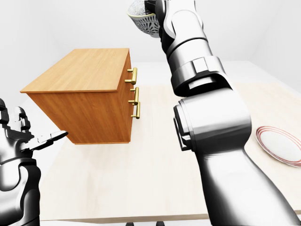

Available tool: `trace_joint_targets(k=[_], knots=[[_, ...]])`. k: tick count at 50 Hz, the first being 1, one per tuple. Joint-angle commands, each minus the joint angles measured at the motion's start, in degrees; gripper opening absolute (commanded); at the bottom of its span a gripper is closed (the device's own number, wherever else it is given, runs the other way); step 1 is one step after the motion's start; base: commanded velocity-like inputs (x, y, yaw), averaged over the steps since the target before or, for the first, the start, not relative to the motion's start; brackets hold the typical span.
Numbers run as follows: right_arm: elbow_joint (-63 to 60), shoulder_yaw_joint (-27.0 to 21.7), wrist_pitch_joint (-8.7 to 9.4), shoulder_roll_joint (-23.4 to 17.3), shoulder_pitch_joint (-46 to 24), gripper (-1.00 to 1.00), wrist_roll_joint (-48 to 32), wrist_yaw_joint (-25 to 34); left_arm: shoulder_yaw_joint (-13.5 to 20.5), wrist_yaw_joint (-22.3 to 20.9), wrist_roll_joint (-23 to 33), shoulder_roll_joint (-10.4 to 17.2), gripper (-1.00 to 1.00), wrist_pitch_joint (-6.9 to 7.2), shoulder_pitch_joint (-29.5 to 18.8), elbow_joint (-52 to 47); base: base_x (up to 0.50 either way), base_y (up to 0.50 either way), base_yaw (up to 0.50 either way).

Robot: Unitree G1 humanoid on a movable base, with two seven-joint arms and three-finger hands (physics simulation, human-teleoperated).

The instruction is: Put the bowl on top of the cabinet.

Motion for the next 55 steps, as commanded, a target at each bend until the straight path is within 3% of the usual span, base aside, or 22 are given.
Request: trace_joint_targets(k=[1, 10, 18, 34, 55], knots=[[2.09, 1.05, 0.00, 7.13, -5.92, -1.00, 3.35, -3.16, -1.08, 0.34, 0.19, -0.67, 1.00, 0.00, -0.54, 2.36, 0.00, 0.00, 0.00], [1.62, 0.82, 0.00, 11.84, -6.82, -1.00, 9.08, -1.89, -1.07, 0.47, 0.18, -0.74, 1.00, 0.00, -0.49, 1.78, 0.00, 0.00, 0.00], [1.02, 1.93, 0.00, 16.11, -5.02, -1.00, 11.93, -4.22, -1.06, 0.43, 0.20, -0.83, 1.00, 0.00, -0.50, 2.13, 0.00, 0.00, 0.00], [0.35, 3.86, 0.00, 19.86, -1.78, -1.00, 14.33, -4.00, -1.02, 0.33, -0.01, -0.64, 1.00, 0.00, -0.74, 3.53, 0.00, 0.00, 0.00], [0.35, 3.95, 0.00, 21.63, 2.68, -1.00, 15.97, -3.53, -0.94, 0.44, -0.30, -0.57, 1.00, 0.00, -0.59, 3.12, 0.00, 0.00, 0.00]])
